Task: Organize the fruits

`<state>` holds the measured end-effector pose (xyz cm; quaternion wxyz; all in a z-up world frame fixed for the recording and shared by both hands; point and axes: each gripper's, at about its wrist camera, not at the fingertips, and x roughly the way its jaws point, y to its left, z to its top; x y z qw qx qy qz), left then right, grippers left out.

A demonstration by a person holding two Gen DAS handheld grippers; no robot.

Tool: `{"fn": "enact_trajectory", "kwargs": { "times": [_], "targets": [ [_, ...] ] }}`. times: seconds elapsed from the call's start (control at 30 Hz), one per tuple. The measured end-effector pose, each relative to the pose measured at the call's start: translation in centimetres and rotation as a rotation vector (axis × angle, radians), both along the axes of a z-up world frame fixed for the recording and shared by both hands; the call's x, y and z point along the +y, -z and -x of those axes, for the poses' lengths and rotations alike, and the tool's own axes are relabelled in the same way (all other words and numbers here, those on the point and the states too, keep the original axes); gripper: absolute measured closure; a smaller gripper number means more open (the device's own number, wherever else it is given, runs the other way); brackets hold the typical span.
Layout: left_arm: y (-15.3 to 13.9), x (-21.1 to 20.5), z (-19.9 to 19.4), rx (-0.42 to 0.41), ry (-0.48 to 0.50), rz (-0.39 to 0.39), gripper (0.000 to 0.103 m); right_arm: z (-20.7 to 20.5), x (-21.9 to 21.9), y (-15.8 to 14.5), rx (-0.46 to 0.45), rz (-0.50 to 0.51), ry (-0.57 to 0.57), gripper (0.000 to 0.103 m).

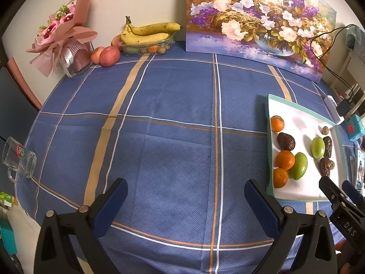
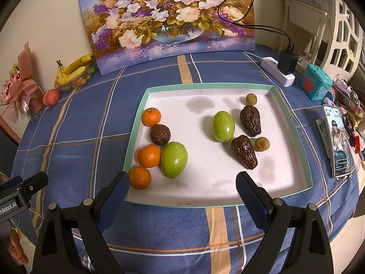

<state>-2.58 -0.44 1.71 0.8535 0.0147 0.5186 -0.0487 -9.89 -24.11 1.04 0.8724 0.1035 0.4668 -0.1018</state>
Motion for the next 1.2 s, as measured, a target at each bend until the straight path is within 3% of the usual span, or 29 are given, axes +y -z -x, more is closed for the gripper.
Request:
{"fn": "enact_trajectory", "kwargs": {
  "times": [1.2],
  "targets": [
    [0.1,0.12,0.06,0.001,-0.004,-0.033,0.0,-0.01,-0.17,0.08,0.006,-0.003,0.001,0.009]
  ]
}}
